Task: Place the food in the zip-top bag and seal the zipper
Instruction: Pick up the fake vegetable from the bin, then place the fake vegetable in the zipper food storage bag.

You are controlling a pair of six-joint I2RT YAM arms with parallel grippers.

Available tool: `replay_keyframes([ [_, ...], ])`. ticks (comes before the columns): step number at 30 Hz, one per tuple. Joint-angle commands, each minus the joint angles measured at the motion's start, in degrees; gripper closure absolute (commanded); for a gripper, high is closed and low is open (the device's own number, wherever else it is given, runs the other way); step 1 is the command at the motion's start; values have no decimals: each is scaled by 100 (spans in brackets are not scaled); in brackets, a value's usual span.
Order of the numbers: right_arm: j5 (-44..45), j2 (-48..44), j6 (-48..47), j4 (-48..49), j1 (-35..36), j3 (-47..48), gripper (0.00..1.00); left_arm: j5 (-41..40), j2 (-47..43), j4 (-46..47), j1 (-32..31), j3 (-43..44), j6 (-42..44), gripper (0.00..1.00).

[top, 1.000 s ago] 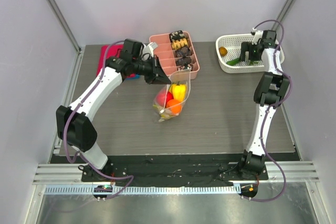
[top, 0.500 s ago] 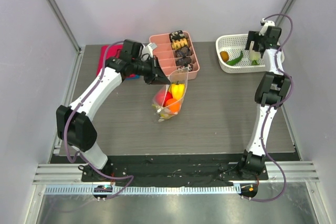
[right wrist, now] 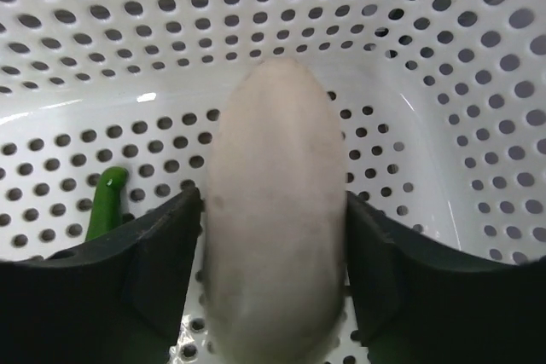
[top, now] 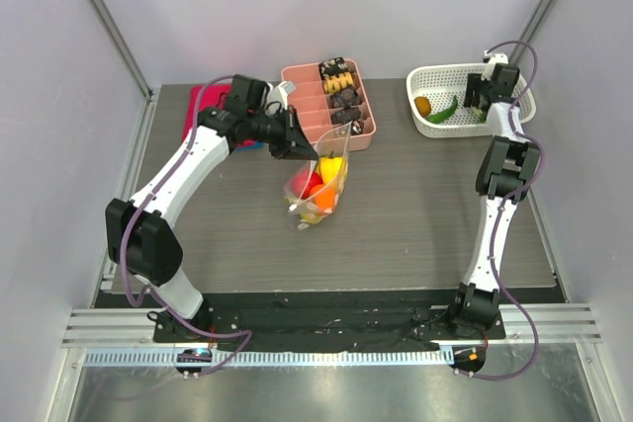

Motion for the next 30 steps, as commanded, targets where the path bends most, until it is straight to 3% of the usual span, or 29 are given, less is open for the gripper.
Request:
replay_keyframes([
  [1, 32, -262, -49, 323, -29, 8, 40, -133, -282, -158, 28, 255, 210, 100],
  [2, 41, -307, 3, 323, -29, -35, 58, -133, -300, -158, 28, 281, 192, 100],
  [5, -116, -614, 65, 323, -38, -193, 85, -80, -353, -140, 28, 404, 96, 100],
  [8, -345, -1018, 258, 332, -38, -369, 99, -36, -406, -149, 19, 527, 26, 100],
  [15, -1485, -2151, 1120, 244, -64, -896, 99, -36, -494, -149, -33, 484, -54, 100],
  [19, -2383, -2916, 2162, 156, -56, -1327, 99, 51, -362, 17, -42, 220, -264, 100],
  [30, -4677, -5974, 4661, -54, 304, -3883, 99, 148, -45, 536, -51, 334, -695, 100],
])
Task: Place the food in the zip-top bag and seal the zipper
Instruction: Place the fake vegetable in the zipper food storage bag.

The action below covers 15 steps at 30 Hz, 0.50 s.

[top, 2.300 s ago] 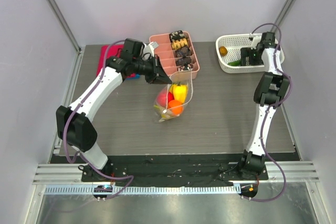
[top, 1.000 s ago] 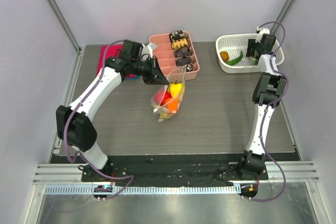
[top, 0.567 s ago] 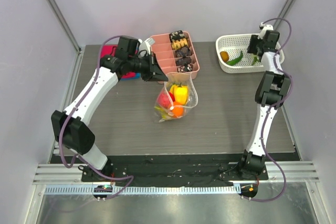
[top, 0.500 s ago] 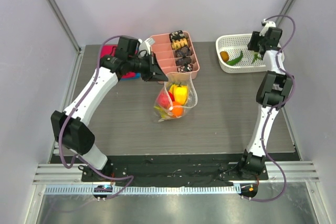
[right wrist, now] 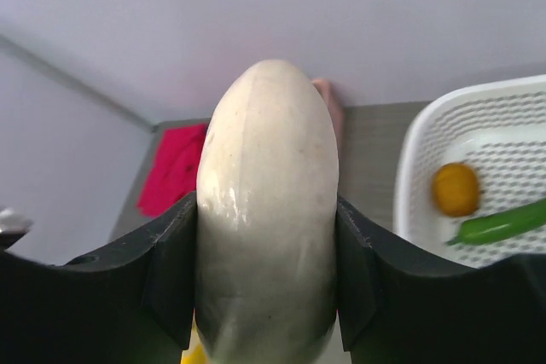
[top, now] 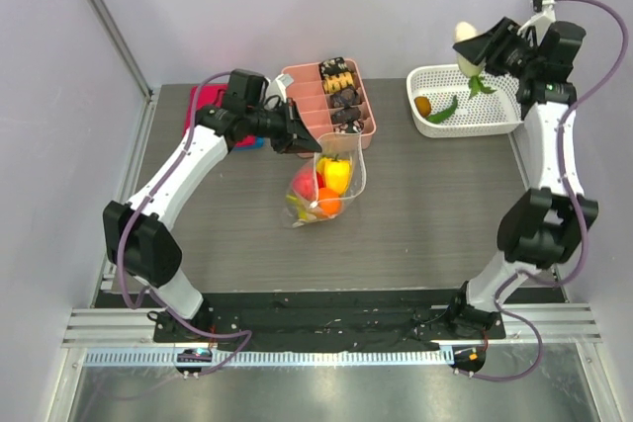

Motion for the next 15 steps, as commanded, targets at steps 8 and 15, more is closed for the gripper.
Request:
replay_keyframes([
  [8, -1850, -2541, 1501, -962, 1916, -2100, 99, 177, -2, 383, -23, 183, -197, 100],
  [15, -1535, -2867, 1370, -2071, 2841, -2680, 99, 106, -99, 392, -40, 113, -144, 100],
])
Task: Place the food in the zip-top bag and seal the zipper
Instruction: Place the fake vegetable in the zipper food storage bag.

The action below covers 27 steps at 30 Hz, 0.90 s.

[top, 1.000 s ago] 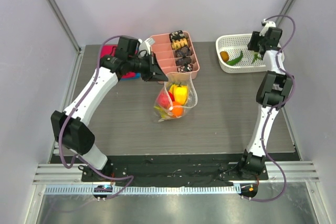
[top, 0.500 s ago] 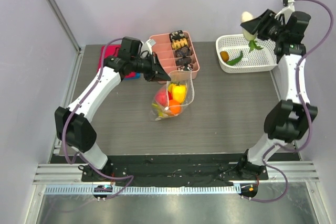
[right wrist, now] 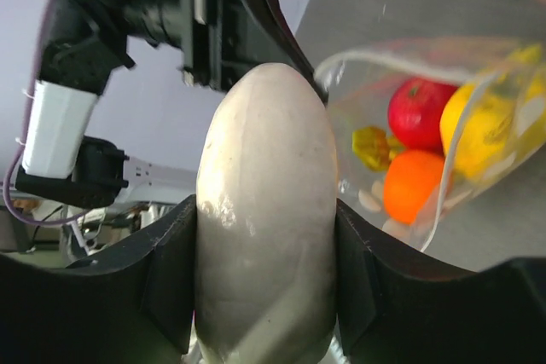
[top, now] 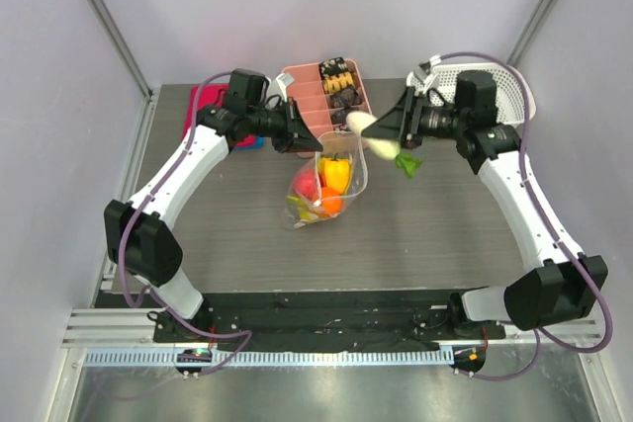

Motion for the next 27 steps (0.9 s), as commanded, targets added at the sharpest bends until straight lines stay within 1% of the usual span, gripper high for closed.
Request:
replay_keyframes([
  [1, 254, -279, -114, -926, 464, -234, 99, 98, -177, 250, -27, 96, -33, 100],
  [2, 368, -270, -141, -1162, 526, -234, 99, 89, -186, 250, -36, 69, -42, 100],
  [6, 895, 62, -177, -1594, 869, -199, 99, 71, -204, 285, -53, 25, -77, 100],
  [9, 1842, 439, -89, -2016, 1203, 168, 99, 115, -204, 285, -62, 16, -103, 100],
  [11, 2205, 634, 50, -2183, 1423, 380, 99, 133, -221, 303, -53, -1, -112, 100],
  [13, 2590, 836, 209, -2149, 1493, 626, 99, 141, -239, 338, -62, -45, -112, 100],
  [18, 3128, 1136, 815, -2000, 1599, 1074, 99, 203, -274, 417, -62, -159, -147, 100],
  [23, 3848, 1197, 1053, -1789, 1880, 1233, 99, 291, -256, 531, -62, -247, -200, 100],
  [27, 4139, 1311, 1282, -1736, 2038, 1277, 98, 352, -248, 566, -62, -247, -235, 100],
])
